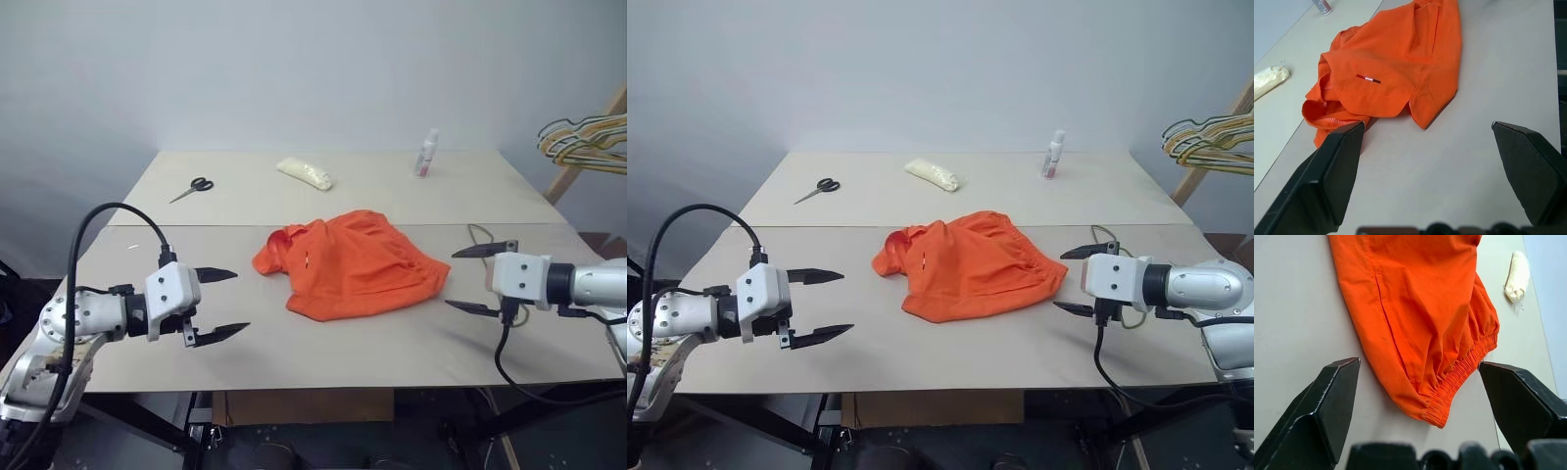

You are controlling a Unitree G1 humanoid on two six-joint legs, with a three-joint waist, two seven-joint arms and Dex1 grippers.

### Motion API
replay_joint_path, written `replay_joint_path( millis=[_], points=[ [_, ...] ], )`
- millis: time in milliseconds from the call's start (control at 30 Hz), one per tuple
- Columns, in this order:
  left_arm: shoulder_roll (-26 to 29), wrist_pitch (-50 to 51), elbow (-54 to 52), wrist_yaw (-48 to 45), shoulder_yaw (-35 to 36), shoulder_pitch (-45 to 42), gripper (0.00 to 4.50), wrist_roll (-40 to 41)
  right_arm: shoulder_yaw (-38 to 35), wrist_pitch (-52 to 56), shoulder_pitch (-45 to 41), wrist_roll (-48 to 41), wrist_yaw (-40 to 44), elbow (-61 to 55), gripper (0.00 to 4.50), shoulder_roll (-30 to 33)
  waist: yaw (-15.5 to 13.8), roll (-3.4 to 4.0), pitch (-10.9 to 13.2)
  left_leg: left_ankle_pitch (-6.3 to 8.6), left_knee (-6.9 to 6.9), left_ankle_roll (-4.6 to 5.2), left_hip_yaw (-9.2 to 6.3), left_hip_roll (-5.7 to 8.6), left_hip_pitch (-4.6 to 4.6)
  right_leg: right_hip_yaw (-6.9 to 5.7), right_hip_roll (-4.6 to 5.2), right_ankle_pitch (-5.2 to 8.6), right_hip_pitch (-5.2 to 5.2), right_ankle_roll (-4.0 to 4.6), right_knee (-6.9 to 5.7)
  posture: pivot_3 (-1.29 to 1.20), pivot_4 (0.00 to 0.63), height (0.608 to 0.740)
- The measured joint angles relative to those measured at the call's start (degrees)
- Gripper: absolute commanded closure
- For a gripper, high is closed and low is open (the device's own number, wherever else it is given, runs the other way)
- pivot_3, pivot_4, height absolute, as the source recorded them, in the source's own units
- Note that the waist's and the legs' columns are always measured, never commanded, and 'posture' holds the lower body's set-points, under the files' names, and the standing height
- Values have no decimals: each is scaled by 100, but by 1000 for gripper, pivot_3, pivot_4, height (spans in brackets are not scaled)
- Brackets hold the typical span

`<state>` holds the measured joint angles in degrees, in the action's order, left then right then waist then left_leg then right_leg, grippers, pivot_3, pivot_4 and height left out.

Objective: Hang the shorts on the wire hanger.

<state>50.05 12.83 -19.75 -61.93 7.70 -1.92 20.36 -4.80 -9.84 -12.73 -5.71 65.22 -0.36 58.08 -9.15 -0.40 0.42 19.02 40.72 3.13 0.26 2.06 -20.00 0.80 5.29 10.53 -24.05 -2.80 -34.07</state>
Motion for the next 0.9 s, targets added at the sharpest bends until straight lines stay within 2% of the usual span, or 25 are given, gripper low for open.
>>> replay_joint_path(
  millis=[567, 900],
  points=[
    [-17, 188, -4, 180, -14, -169, 0, -4, 31, 0, -7, 103, -84, 1, 31, -3, -72, 0, 0, 0, 0, 0, 0, 2, 0, 0, 0, 0, -1, 0, 0, 238, 0, 740],
    [-19, -84, 228, -287, -785, -783, 0, -183, 91, 206, 146, 317, -372, -193, 31, 0, -47, 0, 0, -1, 0, -2, 2, 9, -2, -3, -1, 0, 0, 1, 0, 164, 0, 740]
  ],
)
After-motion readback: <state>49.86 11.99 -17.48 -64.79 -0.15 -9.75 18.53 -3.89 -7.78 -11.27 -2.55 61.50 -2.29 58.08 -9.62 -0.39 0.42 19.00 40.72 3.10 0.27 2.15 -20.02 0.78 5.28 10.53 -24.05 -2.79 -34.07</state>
